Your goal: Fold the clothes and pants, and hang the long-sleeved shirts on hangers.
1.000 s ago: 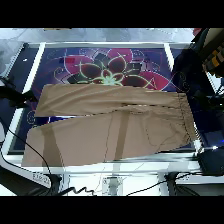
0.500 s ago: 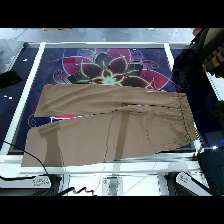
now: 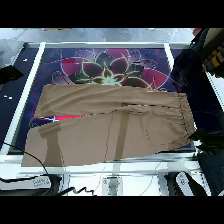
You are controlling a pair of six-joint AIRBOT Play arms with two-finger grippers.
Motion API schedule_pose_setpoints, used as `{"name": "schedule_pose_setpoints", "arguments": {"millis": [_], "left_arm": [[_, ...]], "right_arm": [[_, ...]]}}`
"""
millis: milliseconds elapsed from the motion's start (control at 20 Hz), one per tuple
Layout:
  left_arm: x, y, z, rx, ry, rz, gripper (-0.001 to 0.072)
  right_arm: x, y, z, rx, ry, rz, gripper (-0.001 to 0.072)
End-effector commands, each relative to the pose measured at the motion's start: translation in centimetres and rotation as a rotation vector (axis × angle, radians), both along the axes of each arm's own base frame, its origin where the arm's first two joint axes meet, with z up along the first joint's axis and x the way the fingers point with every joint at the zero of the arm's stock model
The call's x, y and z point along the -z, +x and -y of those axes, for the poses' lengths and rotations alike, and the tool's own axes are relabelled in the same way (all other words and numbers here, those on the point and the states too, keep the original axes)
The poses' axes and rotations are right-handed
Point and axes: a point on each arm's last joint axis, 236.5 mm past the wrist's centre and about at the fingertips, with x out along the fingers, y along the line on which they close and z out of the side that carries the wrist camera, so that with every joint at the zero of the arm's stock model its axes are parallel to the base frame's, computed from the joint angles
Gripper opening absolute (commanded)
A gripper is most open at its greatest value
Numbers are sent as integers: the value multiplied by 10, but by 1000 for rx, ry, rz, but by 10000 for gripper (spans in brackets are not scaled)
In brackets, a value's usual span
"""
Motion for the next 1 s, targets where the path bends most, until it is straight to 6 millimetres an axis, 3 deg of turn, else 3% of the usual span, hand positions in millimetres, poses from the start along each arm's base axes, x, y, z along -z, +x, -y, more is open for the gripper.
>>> {"name": "schedule_pose_setpoints", "arguments": {"millis": [0, 200, 250, 500, 600, 650, 700, 800, 900, 950], "left_arm": [[4, 2, 1, 15, 2, -3, 427], [4, 2, 1, 15, 2, -4, 427], [4, 2, 0, 14, 2, -4, 426], [10, -4, -13, -10, 28, -29, 426], [19, -10, -22, -62, -9, -53, 426], [28, -16, -27, -85, -30, -79, 426], [40, -24, -31, -110, -59, -114, 419], [69, -47, -37, -163, -132, -209, 419], [84, -70, -43, -222, -190, -273, 406], [83, -80, -47, -256, -209, -283, 406]], "right_arm": [[38, 11, 8, 143, -56, 79, 549], [57, 21, 29, 212, -101, 100, 548], [60, 25, 30, 220, -93, 110, 504], [60, 56, 49, 186, -161, 241, 476], [56, 62, 63, 208, -212, 273, 369], [56, 64, 68, 223, -232, 287, 367], [56, 65, 70, 235, -240, 295, 299], [59, 65, 70, 267, -237, 310, 217], [59, 66, 70, 273, -238, 314, 22], [57, 66, 71, 270, -245, 320, 20]]}}
